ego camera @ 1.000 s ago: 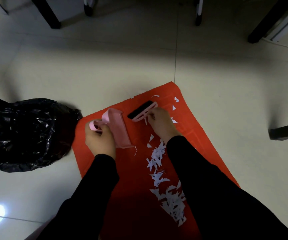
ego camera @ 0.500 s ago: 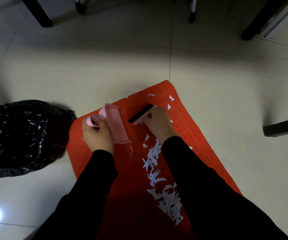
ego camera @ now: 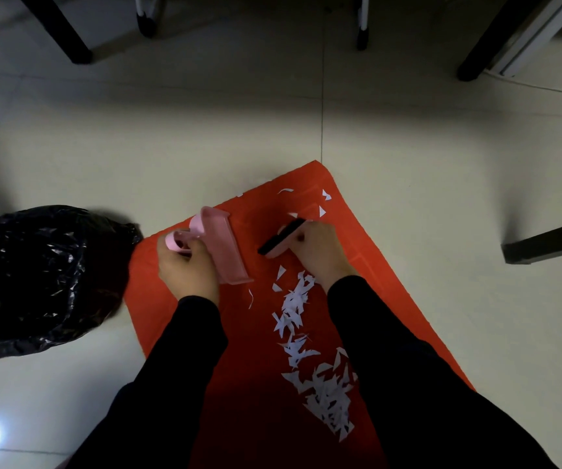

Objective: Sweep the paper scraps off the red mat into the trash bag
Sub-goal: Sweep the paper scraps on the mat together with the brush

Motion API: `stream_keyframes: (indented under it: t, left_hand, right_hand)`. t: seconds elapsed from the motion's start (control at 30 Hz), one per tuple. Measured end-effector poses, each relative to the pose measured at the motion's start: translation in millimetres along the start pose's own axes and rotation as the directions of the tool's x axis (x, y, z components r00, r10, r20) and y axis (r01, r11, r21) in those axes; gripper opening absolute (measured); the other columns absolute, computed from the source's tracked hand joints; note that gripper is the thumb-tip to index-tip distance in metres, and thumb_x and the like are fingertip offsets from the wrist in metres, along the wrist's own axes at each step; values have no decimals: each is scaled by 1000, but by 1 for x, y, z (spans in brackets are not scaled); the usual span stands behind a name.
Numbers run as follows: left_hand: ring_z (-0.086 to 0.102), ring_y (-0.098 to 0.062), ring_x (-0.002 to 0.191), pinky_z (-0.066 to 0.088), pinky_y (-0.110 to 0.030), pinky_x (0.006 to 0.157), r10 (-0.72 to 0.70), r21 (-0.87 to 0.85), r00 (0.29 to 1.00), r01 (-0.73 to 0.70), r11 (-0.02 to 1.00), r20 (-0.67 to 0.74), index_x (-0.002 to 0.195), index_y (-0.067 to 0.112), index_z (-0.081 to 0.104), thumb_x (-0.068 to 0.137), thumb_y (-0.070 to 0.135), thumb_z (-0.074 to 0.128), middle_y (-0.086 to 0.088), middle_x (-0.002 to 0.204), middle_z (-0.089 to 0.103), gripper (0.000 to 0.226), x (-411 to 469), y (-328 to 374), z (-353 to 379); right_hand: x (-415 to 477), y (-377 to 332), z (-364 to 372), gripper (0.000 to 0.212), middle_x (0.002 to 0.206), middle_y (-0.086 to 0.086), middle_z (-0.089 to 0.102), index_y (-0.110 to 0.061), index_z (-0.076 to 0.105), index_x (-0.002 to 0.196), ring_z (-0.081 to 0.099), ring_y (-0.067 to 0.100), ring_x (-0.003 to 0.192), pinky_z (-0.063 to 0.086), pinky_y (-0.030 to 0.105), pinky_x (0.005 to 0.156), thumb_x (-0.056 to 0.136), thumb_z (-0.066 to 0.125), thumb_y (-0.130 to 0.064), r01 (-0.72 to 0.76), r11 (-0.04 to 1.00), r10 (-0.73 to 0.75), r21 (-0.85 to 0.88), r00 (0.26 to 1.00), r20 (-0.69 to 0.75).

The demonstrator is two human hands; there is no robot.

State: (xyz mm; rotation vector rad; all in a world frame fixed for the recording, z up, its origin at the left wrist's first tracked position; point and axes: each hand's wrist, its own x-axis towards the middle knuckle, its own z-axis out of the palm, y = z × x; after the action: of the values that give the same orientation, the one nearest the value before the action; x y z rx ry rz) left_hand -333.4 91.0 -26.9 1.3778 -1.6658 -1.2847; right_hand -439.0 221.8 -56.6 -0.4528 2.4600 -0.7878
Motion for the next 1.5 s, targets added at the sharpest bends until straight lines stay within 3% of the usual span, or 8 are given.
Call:
stream_keyframes:
  t: [0.2,0.37,0.57,0.67,0.77,1.1,1.33,1.5]
  left_hand:
    - [51,5,57,37,-3,54,-2,1,1000,2,1000,-5,90,16,52,90,7,49,14,68,50,9,1,2,0]
    - [51,5,57,37,-3,53,4,-7,1000,-4,1000,6,88,15,51,89,7,51,13,68,50,9,-1,2,-2]
    - [49,1,61,39,-7,56,3,-7,1000,-3,1000,3,90,17,52,90,7,50,13,69,50,10,-3,3,-1]
    - [52,8,56,38,-1,52,18,-14,1000,-18,1000,5,90,15,51,90,6,50,13,68,49,9,-6,7,1]
    - [50,15,53,38,-2,52,24,-5,1000,-24,1000,3,90,14,52,90,6,49,14,68,49,9,-4,7,1]
    - [51,4,60,40,-8,60,14,-12,1000,-14,1000,-10,85,17,51,91,7,48,14,69,50,12,5,11,-2]
    - [50,2,60,42,-15,62,28,3,1000,-28,1000,-3,88,15,52,90,9,48,13,69,50,7,12,6,-2]
    - [52,8,58,39,-7,60,30,-1,999,-30,1000,12,88,15,51,89,7,49,14,69,50,9,12,3,0]
  right_hand:
    - [-2,-18,-10,23,79,6,63,-3,73,87,41,6,49,37,12,41,86,50,-4,63,998,-61,22,997,-55]
    - [-14,-13,-9,27,63,-11,47,-3,71,92,41,1,49,37,4,45,90,45,2,38,998,-39,58,999,20]
    - [-20,-4,-17,25,68,7,62,2,73,84,39,8,46,31,14,38,87,49,-2,-104,994,105,-22,993,59]
    - [-22,-10,-25,24,61,2,61,2,72,76,43,8,48,36,10,41,85,50,-1,-68,998,68,7,998,5]
    - [-18,-15,-22,21,76,13,69,-4,75,76,45,11,49,40,23,47,80,53,-4,-30,999,32,33,999,-43]
    - [-10,-35,-20,31,67,-5,50,-15,65,65,41,4,50,36,11,46,88,49,-2,91,992,-83,83,992,-99]
    - [10,-31,6,22,93,7,58,1,66,98,48,9,70,30,11,56,94,45,-4,120,990,-116,75,991,-63]
    - [2,-14,-3,24,62,-5,43,-7,60,79,37,3,50,33,10,44,94,42,-2,48,998,-46,51,998,-37]
